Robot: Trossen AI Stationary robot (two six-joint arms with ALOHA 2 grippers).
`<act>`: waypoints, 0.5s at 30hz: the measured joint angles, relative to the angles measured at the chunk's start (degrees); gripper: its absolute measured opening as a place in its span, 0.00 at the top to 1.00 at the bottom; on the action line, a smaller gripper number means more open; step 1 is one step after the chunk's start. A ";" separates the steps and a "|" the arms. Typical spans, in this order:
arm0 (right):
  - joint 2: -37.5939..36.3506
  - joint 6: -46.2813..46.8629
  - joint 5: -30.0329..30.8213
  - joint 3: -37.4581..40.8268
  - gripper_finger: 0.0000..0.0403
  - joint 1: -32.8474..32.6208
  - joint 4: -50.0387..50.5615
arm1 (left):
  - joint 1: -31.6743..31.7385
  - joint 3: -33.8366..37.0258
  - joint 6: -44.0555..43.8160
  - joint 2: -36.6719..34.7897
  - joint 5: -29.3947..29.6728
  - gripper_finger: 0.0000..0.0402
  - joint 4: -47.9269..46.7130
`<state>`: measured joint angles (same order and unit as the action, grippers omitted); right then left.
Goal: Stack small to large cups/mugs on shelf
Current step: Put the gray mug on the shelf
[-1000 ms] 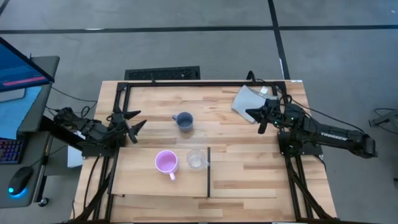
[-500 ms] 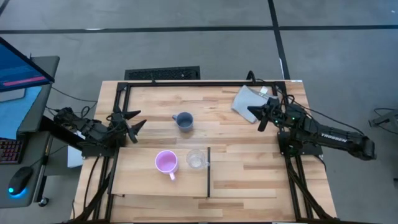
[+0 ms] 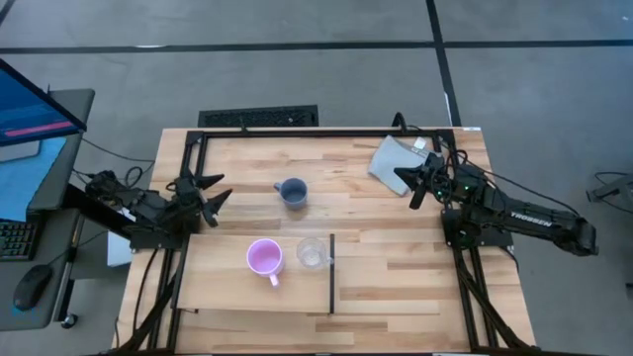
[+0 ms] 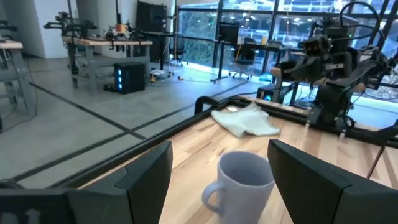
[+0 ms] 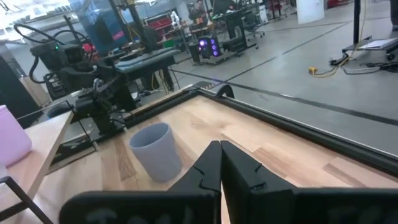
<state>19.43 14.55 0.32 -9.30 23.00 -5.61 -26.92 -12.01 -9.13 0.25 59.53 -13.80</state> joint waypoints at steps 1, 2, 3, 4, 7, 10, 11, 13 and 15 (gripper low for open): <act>0.00 0.00 0.00 0.00 0.93 0.00 0.00 | 0.00 0.00 0.99 0.01 0.00 0.36 0.69; 0.01 0.00 0.00 0.00 0.93 0.00 0.00 | 0.00 0.00 1.83 0.00 0.07 0.36 1.37; 0.01 0.00 0.00 0.00 0.93 0.00 0.02 | 0.00 0.00 2.28 0.02 0.08 0.36 1.83; -0.01 0.00 0.00 0.00 0.93 0.00 0.02 | 0.00 0.00 2.26 0.00 0.08 0.36 1.96; -0.01 0.00 0.00 0.00 0.93 0.00 0.02 | 0.00 0.00 0.23 0.01 0.08 0.36 1.96; -0.01 0.00 0.00 0.00 0.94 0.00 0.02 | 0.00 0.00 -2.08 0.02 0.09 0.36 1.96; -0.01 0.00 0.00 0.00 0.94 0.00 0.02 | 0.00 0.00 -2.64 0.00 0.09 0.36 1.96; -0.01 0.06 0.00 0.00 0.94 0.00 0.02 | 0.00 0.00 -3.42 0.00 0.11 0.36 1.96; 0.01 0.42 0.00 0.00 0.94 0.00 0.02 | 0.00 0.00 -3.41 0.01 1.22 0.36 1.94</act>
<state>19.44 14.97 0.32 -9.30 23.00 -5.58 -26.92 -12.01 -12.55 0.26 60.75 -11.86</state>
